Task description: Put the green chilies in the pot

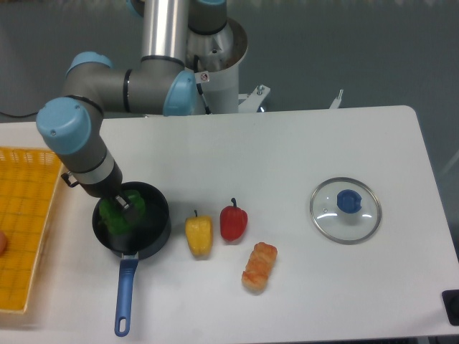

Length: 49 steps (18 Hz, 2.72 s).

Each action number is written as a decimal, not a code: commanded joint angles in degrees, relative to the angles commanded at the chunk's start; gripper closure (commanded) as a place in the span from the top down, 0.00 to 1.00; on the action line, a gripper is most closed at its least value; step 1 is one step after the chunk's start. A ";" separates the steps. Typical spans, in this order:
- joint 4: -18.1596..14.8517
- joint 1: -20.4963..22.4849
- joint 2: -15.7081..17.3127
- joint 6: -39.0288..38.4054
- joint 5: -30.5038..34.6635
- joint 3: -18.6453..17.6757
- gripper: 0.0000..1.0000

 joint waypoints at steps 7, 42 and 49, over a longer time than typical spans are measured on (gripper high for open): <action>0.09 2.10 -0.44 0.70 0.09 -0.18 0.39; 0.26 10.01 4.65 9.82 4.57 -0.70 1.00; 0.26 18.88 6.85 25.28 0.01 -0.97 1.00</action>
